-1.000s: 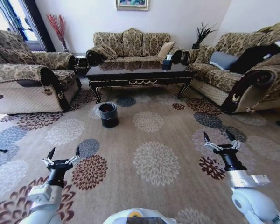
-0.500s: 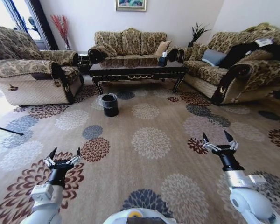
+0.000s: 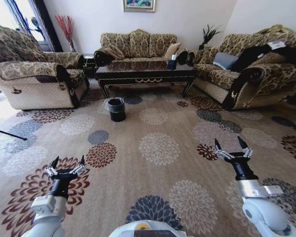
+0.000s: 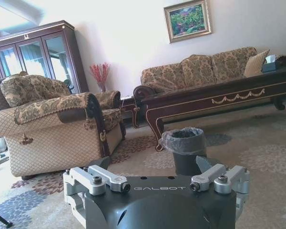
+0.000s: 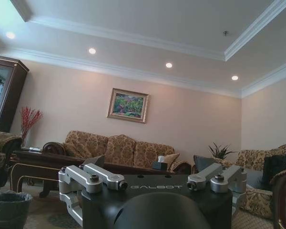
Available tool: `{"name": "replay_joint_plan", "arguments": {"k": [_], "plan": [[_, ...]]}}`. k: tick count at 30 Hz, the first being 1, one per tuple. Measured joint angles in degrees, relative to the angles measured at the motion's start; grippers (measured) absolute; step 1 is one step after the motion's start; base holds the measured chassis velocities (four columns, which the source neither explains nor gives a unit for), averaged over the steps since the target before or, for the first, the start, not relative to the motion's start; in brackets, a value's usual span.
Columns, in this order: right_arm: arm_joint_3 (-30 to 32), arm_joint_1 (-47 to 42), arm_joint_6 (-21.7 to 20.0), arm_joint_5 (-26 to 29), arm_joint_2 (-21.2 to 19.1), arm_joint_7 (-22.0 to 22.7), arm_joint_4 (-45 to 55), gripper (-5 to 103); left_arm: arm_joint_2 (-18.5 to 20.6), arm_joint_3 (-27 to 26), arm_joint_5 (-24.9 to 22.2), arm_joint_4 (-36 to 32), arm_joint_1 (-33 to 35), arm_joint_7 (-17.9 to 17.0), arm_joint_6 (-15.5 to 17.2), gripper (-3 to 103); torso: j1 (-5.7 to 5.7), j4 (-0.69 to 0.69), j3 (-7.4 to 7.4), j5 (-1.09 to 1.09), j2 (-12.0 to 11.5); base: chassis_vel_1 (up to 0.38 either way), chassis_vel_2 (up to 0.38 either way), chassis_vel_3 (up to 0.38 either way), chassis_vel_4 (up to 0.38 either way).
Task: Move to the front of the table and pick up the trash from the floor, then place it into the trash bin.
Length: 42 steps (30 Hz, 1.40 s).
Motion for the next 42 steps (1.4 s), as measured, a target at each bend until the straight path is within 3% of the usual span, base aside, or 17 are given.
{"name": "replay_joint_plan", "arguments": {"k": [9,30,42], "plan": [[-0.13,-0.15,-1.66,0.61,-0.19,0.14,0.9,100,-0.4,-0.11,0.33,-0.56,0.56,0.0,-0.39,100,0.0,0.0,0.0,0.0,0.0,0.0,0.0,0.0,0.0],[-0.2,0.11,-0.56,0.31,-0.66,-0.82,0.81,100,-0.98,0.03,0.89,0.51,-0.54,0.93,-2.11,100,0.0,0.01,0.0,0.0,0.0,-0.03,-0.029,0.031,0.025],[1.02,-0.02,-3.23,-0.76,-1.21,2.32,1.34,100,0.7,-1.45,-5.01,-1.47,-0.73,3.14,-2.21,100,0.0,0.0,0.0,0.0,0.0,0.0,0.0,0.0,0.0]]}}
